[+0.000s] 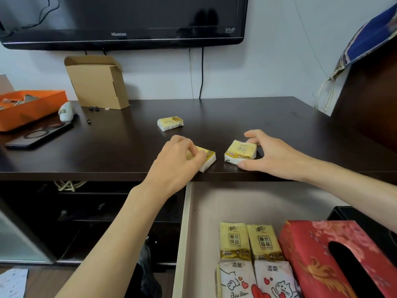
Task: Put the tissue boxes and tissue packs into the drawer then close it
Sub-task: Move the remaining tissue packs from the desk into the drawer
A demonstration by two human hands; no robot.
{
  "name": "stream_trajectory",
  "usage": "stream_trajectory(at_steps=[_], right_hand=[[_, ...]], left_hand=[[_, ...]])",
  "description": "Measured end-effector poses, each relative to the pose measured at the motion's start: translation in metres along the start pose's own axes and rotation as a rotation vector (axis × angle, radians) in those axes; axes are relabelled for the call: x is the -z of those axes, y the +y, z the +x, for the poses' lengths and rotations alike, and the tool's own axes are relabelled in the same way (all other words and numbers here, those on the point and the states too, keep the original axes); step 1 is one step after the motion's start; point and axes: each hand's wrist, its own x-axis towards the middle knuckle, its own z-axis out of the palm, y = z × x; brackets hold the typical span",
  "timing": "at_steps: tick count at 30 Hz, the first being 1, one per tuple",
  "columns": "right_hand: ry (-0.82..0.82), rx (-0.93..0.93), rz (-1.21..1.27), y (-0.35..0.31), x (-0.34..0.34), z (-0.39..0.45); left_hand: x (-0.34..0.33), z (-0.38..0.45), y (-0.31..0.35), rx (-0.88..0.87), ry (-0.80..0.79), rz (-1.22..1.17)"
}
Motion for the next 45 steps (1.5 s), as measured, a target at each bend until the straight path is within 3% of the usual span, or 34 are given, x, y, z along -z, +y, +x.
stream_trajectory(at_steps=[6, 11, 19, 23, 29, 39, 42, 45], right_hand=[[-0.024, 0.04, 0.145, 0.002, 0.009, -0.01], [-0.008, 0.089, 0.163, -0.002, 0.015, -0.034], [-0.012, 0.183, 0.196, -0.014, 0.018, -0.071], [-0.066, 0.188, 0.134, -0.014, 0.02, -0.097], [-0.101, 0.169, 0.051, -0.004, 0.02, -0.128], [-0.227, 0.039, 0.03, 0.0, 0.001, -0.118], [-0.238, 0.028, 0.009, -0.003, -0.005, -0.115], [-0.276, 0.011, -0.008, -0.002, -0.01, -0.116]], left_hand=[[0.0, 0.001, 0.003, 0.058, -0.051, 0.116], [0.002, -0.005, 0.01, 0.011, 0.009, 0.18], [0.01, -0.029, 0.028, -0.109, -0.036, 0.019], [0.015, -0.056, 0.032, -0.216, -0.188, -0.133], [-0.006, -0.084, 0.023, -0.268, -0.498, -0.049], [-0.039, -0.078, 0.024, -0.315, -0.67, 0.09], [-0.035, -0.079, 0.024, -0.311, -0.662, 0.078], [-0.027, -0.079, 0.021, -0.331, -0.613, 0.223]])
